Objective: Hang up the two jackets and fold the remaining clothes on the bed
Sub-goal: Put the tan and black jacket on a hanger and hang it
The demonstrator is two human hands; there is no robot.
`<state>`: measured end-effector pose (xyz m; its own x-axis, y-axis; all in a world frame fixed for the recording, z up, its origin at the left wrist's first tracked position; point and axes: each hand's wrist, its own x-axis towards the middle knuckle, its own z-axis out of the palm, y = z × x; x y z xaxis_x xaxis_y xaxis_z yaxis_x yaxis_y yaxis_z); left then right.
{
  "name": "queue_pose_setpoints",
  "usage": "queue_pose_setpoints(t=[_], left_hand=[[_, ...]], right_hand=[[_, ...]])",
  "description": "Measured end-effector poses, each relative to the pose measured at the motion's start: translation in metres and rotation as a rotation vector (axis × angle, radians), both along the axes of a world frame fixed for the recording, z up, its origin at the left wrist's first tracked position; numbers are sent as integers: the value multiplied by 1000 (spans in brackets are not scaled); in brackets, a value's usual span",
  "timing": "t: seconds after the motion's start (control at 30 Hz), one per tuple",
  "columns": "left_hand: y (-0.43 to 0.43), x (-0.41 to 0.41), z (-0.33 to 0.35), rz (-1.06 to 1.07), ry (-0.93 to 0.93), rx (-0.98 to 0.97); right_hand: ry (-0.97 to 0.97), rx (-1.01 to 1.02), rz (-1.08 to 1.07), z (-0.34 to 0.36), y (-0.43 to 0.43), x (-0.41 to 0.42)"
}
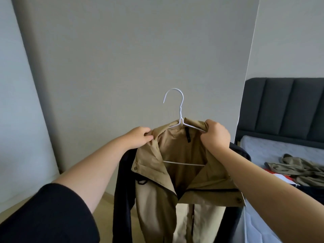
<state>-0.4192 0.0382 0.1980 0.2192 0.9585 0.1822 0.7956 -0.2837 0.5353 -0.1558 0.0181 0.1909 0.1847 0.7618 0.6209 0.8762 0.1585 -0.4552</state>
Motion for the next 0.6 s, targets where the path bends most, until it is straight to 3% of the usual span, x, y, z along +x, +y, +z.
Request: queue_pose_setpoints(t=[0.33,0.6], left_hand=[[-74,102,99,218,161,667],[-151,165,142,229,59,881]], right_hand=[[-15,316,-230,80,-82,57],[-46,543,-326,131,-176,109]])
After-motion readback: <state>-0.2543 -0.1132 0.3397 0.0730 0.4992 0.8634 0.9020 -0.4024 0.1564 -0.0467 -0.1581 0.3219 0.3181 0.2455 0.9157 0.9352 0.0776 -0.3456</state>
